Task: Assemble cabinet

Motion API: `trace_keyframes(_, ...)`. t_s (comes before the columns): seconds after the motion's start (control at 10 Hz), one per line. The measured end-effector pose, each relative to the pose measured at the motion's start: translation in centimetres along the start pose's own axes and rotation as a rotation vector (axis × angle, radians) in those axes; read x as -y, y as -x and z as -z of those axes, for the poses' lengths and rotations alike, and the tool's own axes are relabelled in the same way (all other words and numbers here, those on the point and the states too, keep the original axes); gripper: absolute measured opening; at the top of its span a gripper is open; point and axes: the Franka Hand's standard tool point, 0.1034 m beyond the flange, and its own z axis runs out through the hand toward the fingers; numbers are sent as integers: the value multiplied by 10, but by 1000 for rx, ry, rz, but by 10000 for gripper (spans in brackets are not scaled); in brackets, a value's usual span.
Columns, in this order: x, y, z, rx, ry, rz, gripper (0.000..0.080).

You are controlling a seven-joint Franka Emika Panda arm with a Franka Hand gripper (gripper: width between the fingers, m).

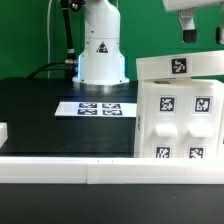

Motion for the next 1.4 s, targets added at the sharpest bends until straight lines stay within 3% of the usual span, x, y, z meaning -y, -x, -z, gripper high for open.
trace_keyframes(1.2,-1,3,-2,-3,11,1337,797)
trace_keyframes(1.4,-2,2,-3,-6,25,1523,797)
